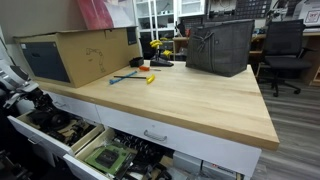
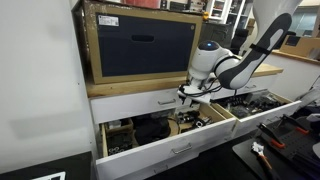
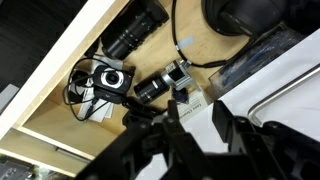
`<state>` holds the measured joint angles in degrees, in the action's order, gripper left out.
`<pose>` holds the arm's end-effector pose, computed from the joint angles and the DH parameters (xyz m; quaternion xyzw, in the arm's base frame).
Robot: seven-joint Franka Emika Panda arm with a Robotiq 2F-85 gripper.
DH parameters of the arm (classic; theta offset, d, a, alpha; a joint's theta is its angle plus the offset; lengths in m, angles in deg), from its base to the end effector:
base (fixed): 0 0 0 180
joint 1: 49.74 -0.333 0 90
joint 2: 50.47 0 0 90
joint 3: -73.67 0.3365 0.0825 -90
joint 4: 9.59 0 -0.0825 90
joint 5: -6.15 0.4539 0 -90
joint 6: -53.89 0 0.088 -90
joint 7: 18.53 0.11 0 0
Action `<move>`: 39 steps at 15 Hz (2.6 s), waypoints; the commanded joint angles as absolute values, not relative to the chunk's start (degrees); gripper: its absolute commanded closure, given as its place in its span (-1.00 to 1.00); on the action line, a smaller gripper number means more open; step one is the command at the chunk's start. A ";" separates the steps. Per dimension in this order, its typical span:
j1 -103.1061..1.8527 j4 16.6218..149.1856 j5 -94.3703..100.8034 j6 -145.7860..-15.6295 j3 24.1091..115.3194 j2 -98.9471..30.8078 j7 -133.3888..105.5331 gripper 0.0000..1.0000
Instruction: Pull the top drawer on the left
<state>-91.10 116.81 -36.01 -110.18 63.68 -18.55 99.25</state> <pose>0.4796 0.3256 0.0795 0.9136 -0.3724 0.1632 0.0073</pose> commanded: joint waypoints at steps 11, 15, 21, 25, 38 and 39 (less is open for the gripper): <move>-96.44 113.18 -37.29 -114.34 59.58 -17.48 108.10 0.99; -98.20 111.56 -37.68 -114.31 57.54 -15.67 108.44 0.99; -101.17 107.36 -37.04 -114.11 55.46 -11.14 107.03 0.99; -102.65 104.70 -36.17 -113.95 54.99 -9.84 106.05 0.99; -99.62 110.11 -20.16 -113.59 61.69 -15.31 96.85 -0.72; -99.20 110.92 -18.40 -113.53 62.03 -15.59 95.94 -0.86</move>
